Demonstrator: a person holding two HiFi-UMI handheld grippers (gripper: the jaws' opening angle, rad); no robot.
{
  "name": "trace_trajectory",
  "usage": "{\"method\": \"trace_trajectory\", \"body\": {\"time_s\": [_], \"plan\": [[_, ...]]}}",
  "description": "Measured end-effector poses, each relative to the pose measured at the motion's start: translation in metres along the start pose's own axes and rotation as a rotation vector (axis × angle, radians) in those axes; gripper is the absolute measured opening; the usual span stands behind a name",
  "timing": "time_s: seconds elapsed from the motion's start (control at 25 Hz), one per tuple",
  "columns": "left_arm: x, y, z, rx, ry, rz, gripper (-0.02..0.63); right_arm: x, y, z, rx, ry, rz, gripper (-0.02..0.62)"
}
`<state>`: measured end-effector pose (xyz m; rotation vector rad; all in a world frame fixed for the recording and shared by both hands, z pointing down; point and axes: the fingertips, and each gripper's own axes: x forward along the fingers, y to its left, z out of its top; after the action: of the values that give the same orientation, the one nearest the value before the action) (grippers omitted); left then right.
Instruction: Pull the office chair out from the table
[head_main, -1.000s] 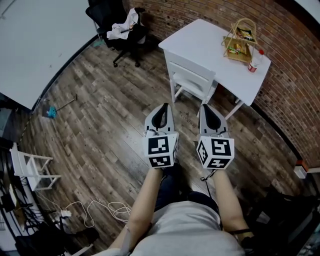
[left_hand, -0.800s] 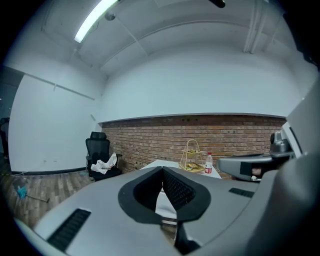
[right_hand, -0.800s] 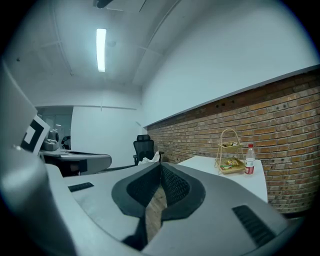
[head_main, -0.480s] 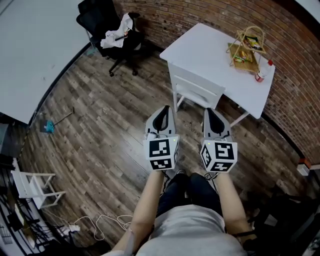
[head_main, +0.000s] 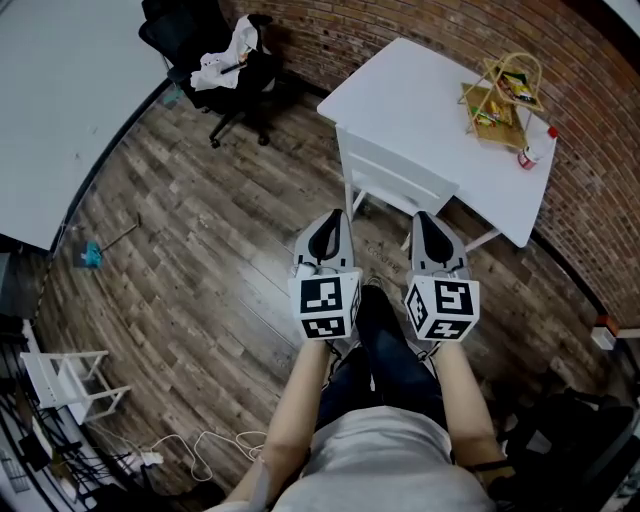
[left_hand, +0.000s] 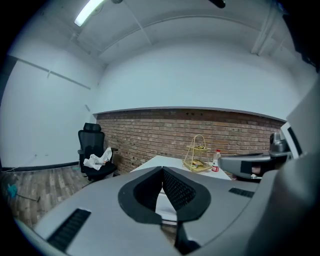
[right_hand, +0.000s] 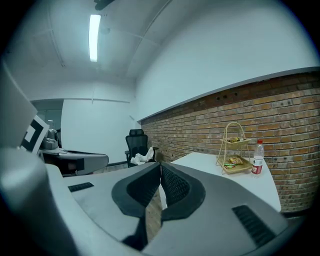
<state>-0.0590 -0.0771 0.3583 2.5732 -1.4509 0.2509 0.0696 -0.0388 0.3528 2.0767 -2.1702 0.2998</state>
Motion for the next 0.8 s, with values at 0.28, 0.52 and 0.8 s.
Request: {"method": "trace_trajectory", "body": {"time_s": [0.28,0.52,0.8], "plan": [[0.058,0.014,0.005,0.043,0.013,-0.074,0.009,0.066,-0.011,-0.005,-0.005,0.029,0.039,0.014],[0.124,0.019,0.019,0.072,0.047,-0.123,0.009,0.127,-0.044,0.003,0.020,0.060,-0.007,0.014],[0.201,0.017,0.023,0.103,0.095,-0.179,0.009,0.189,-0.074,0.010,0.013,0.086,-0.019,0.014]]}}
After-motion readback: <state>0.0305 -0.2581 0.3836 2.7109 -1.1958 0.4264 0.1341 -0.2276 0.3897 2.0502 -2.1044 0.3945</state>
